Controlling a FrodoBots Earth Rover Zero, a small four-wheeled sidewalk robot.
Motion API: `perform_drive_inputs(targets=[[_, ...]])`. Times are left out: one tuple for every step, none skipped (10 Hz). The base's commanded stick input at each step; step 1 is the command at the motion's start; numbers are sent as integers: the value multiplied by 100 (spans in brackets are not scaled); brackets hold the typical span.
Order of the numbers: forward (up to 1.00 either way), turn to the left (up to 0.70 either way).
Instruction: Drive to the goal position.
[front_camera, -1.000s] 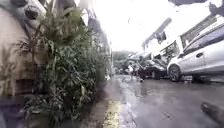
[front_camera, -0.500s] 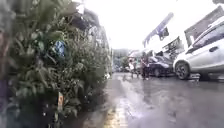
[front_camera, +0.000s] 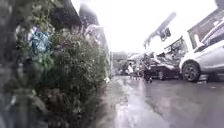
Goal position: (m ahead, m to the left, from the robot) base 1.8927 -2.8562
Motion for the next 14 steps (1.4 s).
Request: perform_drive_inputs(targets=[[99,0],[99,0],[99,0],[99,0],[99,0],[99,0],[99,0],[99,0],[99,0],[99,0],[99,0],[99,0],[99,0],[99,0]])
